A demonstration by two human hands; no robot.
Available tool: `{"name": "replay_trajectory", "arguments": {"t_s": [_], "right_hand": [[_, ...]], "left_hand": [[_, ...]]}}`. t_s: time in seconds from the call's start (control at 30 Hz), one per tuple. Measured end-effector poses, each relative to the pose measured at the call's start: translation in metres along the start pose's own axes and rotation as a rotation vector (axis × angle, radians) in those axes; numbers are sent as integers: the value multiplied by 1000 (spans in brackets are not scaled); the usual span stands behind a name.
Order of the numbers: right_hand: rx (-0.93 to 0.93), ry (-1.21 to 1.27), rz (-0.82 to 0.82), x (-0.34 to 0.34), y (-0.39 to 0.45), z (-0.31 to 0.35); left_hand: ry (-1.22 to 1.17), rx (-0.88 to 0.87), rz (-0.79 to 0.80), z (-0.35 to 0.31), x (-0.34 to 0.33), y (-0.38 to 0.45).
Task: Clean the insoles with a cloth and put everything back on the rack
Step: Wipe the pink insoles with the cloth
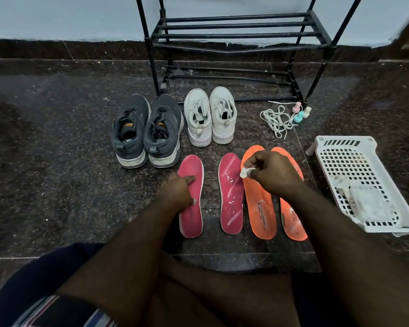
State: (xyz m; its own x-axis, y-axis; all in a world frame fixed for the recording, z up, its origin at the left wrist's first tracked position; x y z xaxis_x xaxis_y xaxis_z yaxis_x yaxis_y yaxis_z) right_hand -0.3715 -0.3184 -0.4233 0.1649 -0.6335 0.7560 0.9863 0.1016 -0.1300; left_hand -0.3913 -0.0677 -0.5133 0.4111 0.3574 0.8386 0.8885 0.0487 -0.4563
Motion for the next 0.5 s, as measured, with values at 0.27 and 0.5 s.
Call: {"name": "replay_trajectory", "arguments": {"t_s": [0.27,0.5], "right_hand": [[-10,13,19,-1,0,-1],[-25,23,22,3,-2,-2]], "left_hand": [[69,-41,-16,2,-4,3],[-196,-59,-250,-27,8,-7]]}}
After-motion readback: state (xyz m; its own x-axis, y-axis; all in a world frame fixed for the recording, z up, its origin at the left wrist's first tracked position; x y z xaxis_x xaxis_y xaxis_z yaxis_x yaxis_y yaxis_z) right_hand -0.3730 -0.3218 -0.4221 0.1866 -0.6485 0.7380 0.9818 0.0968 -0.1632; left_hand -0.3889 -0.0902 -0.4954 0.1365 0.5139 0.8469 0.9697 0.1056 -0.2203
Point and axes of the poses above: each hand's wrist, its own y-axis towards the middle knuckle, its own x-axis out of the back of the hand, z = x × y, the point moved 2 cm from there along y, towards the middle knuckle, and after that the axes turned 1 degree about -x, right-handed, at the moved point
